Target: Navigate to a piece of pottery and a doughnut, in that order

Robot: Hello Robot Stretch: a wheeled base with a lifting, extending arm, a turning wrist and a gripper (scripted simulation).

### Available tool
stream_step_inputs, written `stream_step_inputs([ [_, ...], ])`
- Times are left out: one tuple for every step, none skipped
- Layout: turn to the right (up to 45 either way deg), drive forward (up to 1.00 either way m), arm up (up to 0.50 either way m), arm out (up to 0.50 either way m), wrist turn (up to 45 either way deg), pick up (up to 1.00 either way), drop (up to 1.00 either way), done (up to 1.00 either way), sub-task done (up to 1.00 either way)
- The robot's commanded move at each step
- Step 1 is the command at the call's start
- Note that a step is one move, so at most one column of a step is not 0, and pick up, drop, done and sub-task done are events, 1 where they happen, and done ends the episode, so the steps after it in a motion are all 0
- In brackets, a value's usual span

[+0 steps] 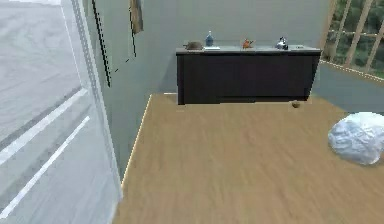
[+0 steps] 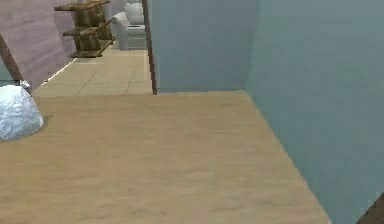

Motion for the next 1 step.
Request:
stream_step_inputs([
  [0.0, 1.0, 0.0, 0.0, 0.0, 0.0, 0.0, 0.0, 0.0],
])
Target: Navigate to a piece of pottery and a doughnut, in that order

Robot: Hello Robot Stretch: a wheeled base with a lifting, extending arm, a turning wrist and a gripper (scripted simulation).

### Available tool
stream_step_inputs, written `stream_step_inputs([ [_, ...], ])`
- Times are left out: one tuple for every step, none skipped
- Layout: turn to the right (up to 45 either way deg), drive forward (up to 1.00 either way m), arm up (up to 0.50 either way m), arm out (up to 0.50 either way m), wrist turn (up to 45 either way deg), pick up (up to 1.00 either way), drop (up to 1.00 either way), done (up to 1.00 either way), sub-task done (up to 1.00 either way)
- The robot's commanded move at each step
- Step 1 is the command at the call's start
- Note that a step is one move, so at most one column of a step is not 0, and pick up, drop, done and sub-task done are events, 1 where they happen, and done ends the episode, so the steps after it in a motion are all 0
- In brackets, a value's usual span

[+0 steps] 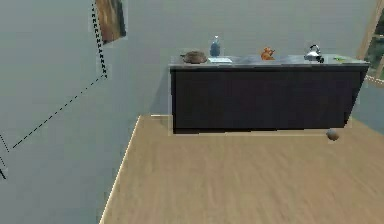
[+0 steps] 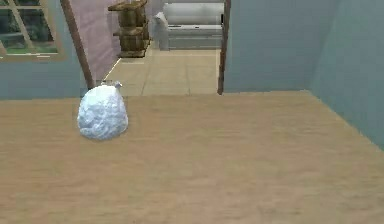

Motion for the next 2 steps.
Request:
stream_step_inputs([
  [0.0, 1.0, 0.0, 0.0, 0.0, 0.0, 0.0, 0.0, 0.0],
  [-3.0, 0.0, 0.0, 0.0, 0.0, 0.0, 0.0, 0.0, 0.0],
])
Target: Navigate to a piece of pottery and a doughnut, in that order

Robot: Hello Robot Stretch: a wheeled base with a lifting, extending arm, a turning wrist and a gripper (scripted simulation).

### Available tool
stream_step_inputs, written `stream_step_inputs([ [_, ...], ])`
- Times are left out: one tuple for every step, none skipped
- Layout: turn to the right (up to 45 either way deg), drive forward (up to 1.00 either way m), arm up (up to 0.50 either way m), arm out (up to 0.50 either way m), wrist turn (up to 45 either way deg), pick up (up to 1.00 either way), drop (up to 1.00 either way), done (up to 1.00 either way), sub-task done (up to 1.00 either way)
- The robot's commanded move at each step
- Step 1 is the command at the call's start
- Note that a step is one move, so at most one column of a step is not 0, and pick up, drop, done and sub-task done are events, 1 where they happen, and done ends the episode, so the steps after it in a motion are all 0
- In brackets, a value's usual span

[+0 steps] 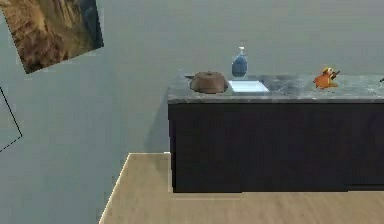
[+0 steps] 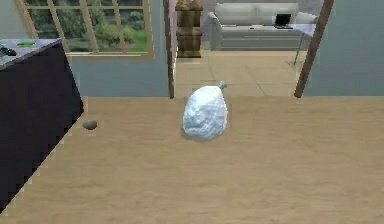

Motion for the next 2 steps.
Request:
stream_step_inputs([
  [0.0, 0.55, 0.0, 0.0, 0.0, 0.0, 0.0, 0.0, 0.0],
  [0.0, 0.0, 0.0, 0.0, 0.0, 0.0, 0.0, 0.0, 1.0],
])
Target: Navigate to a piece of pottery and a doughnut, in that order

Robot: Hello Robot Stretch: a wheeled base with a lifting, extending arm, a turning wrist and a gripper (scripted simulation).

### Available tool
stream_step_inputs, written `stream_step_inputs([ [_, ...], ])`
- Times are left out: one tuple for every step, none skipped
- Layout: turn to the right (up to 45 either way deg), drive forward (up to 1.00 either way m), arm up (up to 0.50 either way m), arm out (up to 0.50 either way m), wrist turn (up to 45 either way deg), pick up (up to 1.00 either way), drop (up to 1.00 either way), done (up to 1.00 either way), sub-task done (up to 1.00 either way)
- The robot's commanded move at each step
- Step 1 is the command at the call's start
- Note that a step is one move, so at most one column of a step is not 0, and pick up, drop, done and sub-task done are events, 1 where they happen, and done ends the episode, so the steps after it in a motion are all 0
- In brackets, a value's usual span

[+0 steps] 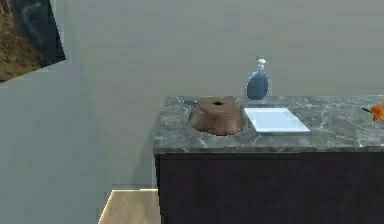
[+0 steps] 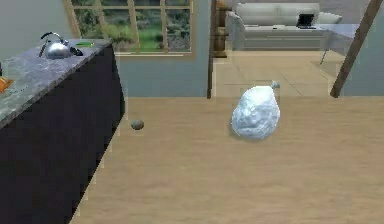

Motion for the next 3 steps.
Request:
stream_step_inputs([
  [45.0, 0.0, 0.0, 0.0, 0.0, 0.0, 0.0, 0.0, 0.0],
  [33.0, 0.0, 0.0, 0.0, 0.0, 0.0, 0.0, 0.0, 0.0],
  [0.0, 1.0, 0.0, 0.0, 0.0, 0.0, 0.0, 0.0, 0.0],
])
